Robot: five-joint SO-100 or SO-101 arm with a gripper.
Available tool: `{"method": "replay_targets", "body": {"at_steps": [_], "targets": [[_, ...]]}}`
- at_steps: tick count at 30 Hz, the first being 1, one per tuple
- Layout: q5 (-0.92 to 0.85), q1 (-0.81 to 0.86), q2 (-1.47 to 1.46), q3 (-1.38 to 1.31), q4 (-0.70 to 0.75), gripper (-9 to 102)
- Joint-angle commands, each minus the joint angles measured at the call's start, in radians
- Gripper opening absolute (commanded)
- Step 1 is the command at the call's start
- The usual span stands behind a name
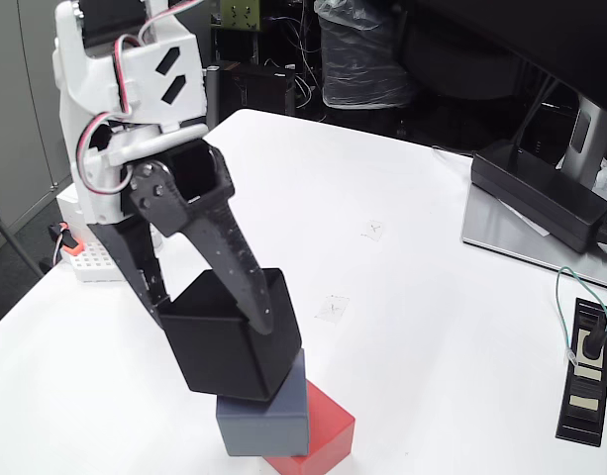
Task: Stack the three blocks in an ordered color.
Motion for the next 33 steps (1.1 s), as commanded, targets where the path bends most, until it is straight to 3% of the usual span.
{"method": "replay_targets", "body": {"at_steps": [1,14,33], "targets": [[-0.006,-0.006,0.008,-0.038,-0.017,19],[-0.005,-0.008,0.008,-0.023,-0.104,19],[-0.006,-0.066,-0.038,0.026,-0.098,19]]}}
